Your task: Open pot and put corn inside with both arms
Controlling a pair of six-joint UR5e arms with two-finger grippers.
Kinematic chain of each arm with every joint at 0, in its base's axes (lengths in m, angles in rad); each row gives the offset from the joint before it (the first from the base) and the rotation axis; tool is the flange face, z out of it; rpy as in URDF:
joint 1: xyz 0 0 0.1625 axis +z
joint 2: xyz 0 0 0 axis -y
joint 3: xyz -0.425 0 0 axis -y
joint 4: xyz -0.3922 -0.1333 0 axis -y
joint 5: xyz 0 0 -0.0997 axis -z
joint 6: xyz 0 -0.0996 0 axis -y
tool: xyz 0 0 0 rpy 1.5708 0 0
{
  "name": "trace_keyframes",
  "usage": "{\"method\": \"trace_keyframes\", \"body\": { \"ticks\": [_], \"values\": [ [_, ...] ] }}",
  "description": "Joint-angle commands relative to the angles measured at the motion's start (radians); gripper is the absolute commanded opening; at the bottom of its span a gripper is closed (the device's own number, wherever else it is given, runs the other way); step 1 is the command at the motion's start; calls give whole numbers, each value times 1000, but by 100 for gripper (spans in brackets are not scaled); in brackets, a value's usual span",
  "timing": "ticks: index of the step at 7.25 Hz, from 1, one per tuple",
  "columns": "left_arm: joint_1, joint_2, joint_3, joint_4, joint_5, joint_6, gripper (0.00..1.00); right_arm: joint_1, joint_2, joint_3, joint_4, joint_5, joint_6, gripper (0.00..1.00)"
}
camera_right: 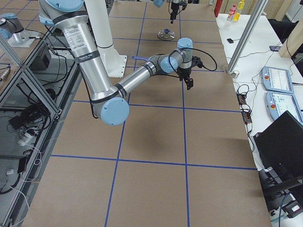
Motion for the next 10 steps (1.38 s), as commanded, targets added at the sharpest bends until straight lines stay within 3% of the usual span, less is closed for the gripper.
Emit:
{"method": "trace_keyframes", "body": {
  "ticks": [1, 3, 7, 10],
  "values": [
    [-138, 21, 11, 8, -5, 148, 99, 116, -55, 7, 1, 84, 0, 100],
    [-243, 86, 15, 11, -5, 287, 99, 268, -120, 15, 5, 289, -56, 100],
    [-373, 100, 116, 72, -49, 439, 99, 406, -426, 32, 116, 286, -153, 100],
    [-387, 189, 126, 76, -52, 501, 99, 428, -516, 52, 126, 235, -155, 100]
  ]
}}
